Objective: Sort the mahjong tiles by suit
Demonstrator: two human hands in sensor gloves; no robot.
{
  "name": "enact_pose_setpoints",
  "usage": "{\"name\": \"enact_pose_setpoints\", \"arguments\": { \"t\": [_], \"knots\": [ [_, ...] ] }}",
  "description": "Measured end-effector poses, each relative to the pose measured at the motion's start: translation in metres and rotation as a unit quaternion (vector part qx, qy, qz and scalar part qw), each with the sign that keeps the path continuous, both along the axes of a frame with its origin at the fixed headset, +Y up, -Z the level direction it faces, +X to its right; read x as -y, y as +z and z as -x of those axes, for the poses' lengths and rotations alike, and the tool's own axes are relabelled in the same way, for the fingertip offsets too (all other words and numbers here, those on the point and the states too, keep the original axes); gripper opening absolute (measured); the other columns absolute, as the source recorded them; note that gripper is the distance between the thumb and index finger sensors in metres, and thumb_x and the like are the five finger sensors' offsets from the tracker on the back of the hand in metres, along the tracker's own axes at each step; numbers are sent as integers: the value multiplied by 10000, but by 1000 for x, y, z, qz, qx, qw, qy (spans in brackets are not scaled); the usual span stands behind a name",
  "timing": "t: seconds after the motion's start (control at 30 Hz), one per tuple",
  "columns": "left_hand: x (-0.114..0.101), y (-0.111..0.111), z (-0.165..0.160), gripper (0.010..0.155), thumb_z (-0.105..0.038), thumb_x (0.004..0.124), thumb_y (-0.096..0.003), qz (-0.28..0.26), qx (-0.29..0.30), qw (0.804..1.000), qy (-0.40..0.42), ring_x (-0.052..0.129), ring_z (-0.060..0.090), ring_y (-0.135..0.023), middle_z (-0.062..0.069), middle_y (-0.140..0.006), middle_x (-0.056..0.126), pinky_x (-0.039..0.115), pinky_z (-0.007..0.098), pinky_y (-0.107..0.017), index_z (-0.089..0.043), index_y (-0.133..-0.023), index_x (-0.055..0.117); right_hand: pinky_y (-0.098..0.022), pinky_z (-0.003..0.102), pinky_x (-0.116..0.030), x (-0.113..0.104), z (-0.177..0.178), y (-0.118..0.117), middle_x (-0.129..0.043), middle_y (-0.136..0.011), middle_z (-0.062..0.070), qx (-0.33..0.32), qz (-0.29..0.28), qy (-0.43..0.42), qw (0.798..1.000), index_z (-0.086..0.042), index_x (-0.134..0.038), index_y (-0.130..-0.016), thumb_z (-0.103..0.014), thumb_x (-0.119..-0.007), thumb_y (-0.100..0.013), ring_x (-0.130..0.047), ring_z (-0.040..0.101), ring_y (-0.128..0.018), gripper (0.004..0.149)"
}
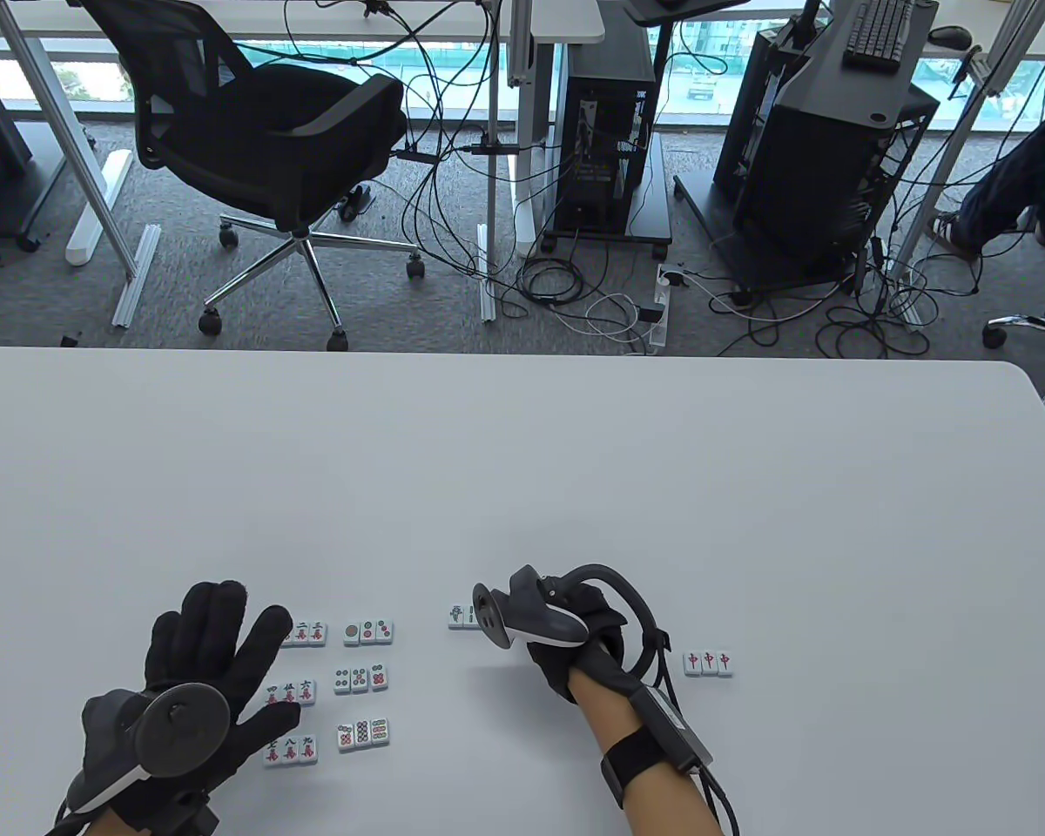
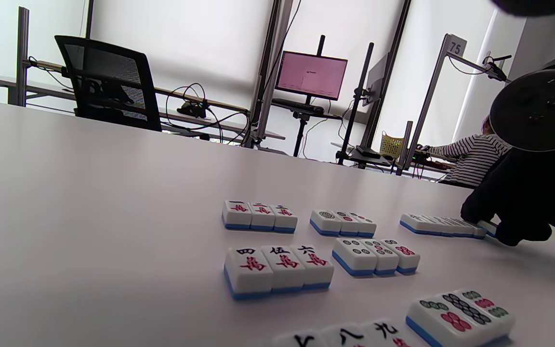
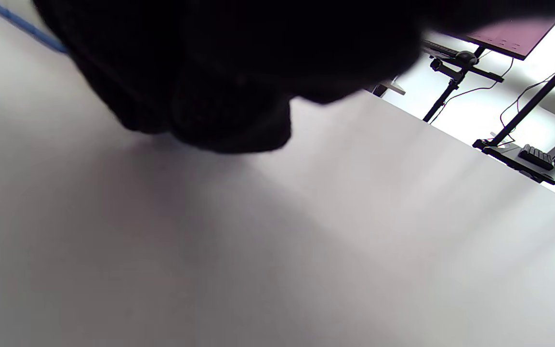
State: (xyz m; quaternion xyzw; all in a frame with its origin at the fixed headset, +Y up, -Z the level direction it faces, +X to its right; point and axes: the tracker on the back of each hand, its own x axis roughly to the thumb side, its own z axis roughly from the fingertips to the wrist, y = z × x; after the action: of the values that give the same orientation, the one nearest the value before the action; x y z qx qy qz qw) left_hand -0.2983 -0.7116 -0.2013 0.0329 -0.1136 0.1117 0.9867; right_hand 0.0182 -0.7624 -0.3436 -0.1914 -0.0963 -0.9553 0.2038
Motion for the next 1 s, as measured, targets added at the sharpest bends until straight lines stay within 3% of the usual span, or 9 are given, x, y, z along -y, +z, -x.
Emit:
{"name": "enact_pose_setpoints", "arguments": {
  "t": [0.23,0.5,0.73,1.0],
  "knots": [
    [0,0,0,856,-745,607,-363,1,1,1000,-1,-72,206,-1100,-127,-1098,-88,107,577,-799,-421,-1080,271,-106,281,-833,5,-3,-2,-976,-415,-4,3,-2,-6,1000,-96,-771,-874,-372,-833,-393,-909,114,-132,557],
    [0,0,0,856,-745,607,-364,3,2,1000,-3,-70,208,-1099,-125,-1098,-87,107,577,-799,-419,-1081,272,-129,288,-841,-17,-26,13,-978,-449,6,4,-23,-41,999,-98,-713,-924,-391,-821,-393,-921,124,-161,616],
    [0,0,-1,857,-746,606,-362,5,1,1000,-7,-70,207,-1100,-126,-1098,-86,106,576,-800,-420,-1081,271,-122,284,-836,-23,-68,41,-980,-439,5,32,36,-15,999,-104,-722,-924,-390,-823,-398,-917,121,-152,607],
    [1,0,-3,856,-745,605,-363,10,0,1000,-13,-70,206,-1099,-126,-1098,-86,105,576,-800,-419,-1081,271,-103,273,-828,-11,-95,68,-980,-412,-5,52,87,32,994,-107,-720,-931,-414,-843,-381,-905,107,-128,642]
  ]
}}
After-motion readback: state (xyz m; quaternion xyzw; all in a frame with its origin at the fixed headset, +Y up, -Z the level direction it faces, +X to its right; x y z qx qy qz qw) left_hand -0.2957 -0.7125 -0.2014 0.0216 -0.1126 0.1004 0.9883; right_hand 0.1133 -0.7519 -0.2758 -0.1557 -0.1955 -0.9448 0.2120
